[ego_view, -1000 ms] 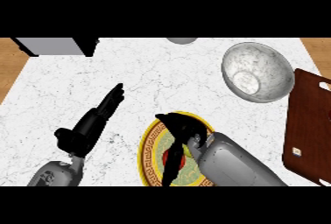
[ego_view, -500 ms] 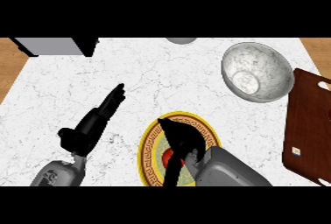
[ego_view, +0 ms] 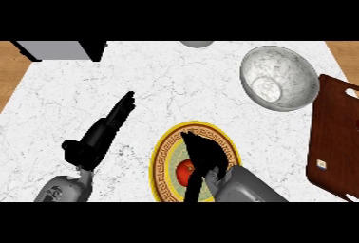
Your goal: Pick the tomato from the plate and place it in the bowl
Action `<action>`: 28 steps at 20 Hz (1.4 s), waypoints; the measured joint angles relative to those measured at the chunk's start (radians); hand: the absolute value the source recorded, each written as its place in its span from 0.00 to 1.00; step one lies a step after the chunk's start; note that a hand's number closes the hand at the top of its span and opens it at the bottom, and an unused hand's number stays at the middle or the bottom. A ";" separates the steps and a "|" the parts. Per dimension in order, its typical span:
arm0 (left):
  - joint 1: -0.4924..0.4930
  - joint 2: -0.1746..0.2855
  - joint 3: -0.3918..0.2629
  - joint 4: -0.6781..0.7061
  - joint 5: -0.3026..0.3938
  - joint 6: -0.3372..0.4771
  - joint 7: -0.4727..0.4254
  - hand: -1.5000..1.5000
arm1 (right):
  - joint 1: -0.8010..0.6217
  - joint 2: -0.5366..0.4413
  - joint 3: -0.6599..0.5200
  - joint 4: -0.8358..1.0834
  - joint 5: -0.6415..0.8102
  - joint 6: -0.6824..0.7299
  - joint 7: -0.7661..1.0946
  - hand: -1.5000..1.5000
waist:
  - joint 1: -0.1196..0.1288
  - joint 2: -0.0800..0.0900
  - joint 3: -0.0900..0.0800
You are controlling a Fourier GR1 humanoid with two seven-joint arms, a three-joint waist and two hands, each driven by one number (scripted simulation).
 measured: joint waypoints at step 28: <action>0.010 -0.104 0.087 -0.044 -0.104 -0.092 0.059 0.50 | -0.013 0.115 -0.137 0.281 0.286 -0.089 -0.252 1.00 | 0.007 0.001 0.000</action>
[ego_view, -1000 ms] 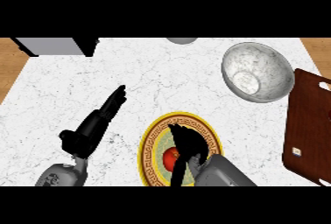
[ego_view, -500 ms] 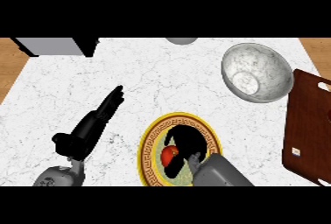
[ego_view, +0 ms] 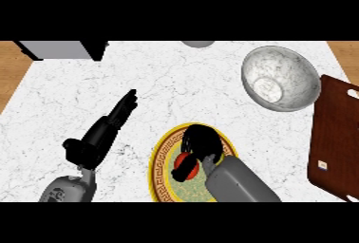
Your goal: Pick the tomato from the plate and place it in the bowl
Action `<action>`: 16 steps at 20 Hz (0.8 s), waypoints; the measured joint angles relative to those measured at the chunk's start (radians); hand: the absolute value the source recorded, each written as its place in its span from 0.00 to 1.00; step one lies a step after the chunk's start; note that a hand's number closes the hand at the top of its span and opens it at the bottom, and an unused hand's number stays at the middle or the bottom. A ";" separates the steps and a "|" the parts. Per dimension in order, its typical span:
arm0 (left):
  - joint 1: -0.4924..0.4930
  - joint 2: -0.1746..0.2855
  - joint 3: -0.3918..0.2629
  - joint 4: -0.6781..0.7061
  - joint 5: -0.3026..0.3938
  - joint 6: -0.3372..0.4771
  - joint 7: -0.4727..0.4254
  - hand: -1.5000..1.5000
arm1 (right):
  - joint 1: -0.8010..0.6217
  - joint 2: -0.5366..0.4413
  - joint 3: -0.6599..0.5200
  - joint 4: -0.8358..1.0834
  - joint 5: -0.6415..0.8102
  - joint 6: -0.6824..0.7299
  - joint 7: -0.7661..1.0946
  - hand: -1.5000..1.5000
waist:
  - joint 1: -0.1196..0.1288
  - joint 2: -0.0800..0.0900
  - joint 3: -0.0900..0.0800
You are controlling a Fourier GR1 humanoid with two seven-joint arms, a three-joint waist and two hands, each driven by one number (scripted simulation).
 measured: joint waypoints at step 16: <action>-0.027 -0.017 -0.015 0.022 -0.006 -0.017 -0.007 0.50 | -0.579 -0.098 -0.216 0.468 0.358 -0.282 0.281 1.00 | 0.047 0.013 -0.001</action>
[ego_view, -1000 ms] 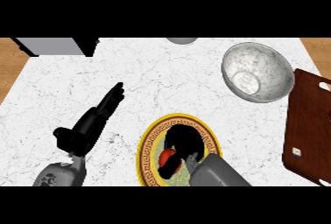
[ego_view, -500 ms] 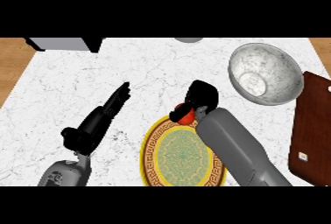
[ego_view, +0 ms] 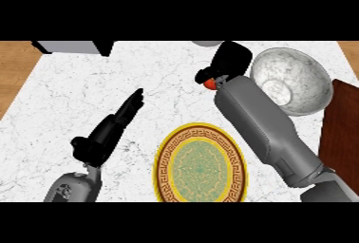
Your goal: Pick the tomato from the plate and place it in the bowl
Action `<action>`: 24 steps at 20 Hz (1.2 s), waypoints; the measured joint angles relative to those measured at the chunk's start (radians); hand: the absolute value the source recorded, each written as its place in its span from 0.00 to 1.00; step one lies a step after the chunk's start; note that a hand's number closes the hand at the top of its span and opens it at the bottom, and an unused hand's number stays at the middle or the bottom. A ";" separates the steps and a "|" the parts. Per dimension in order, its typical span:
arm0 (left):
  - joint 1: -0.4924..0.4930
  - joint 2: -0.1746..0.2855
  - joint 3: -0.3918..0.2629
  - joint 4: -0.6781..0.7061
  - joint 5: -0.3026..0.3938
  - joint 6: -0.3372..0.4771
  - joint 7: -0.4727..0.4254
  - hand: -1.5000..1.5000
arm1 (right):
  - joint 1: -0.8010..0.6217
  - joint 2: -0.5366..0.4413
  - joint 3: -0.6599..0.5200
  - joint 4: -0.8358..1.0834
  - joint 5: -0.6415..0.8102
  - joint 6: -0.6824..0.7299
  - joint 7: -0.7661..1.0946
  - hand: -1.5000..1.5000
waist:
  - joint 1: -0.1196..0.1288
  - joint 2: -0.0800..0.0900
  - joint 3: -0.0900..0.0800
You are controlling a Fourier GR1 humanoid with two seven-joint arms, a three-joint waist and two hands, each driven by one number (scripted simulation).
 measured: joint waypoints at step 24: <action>0.035 0.007 0.028 -0.019 -0.004 -0.015 -0.009 0.50 | -0.087 -0.193 -0.204 0.277 0.309 -0.348 -0.035 1.00 | -0.031 -0.006 0.001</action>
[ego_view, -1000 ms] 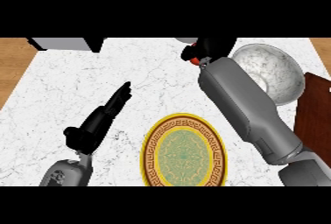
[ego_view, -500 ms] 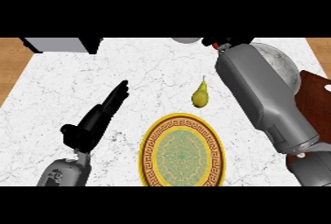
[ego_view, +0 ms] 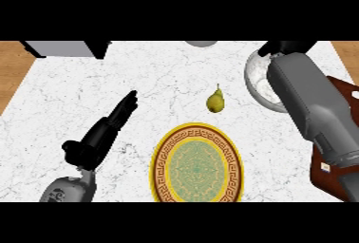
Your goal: Pick the tomato from the plate and place it in the bowl
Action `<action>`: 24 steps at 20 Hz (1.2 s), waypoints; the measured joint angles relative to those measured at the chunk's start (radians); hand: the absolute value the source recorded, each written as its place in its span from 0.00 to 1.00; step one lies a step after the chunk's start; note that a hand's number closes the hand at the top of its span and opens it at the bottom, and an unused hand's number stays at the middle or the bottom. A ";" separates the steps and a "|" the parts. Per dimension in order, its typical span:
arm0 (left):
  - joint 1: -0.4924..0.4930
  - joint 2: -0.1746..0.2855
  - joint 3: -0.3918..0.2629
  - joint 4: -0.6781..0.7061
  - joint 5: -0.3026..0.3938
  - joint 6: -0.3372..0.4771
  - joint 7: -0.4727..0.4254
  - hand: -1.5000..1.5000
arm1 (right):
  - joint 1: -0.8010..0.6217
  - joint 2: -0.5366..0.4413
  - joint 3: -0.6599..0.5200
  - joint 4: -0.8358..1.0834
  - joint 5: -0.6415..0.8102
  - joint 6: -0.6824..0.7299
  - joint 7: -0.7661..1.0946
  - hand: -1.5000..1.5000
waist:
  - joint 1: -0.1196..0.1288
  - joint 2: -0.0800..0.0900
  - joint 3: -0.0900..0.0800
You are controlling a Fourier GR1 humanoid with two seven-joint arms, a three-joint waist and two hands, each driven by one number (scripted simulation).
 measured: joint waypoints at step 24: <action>0.004 -0.024 0.011 -0.007 -0.019 0.004 0.017 0.50 | 0.167 -0.094 -0.385 -0.044 -0.385 -0.275 -0.401 0.00 | -0.015 -0.006 0.000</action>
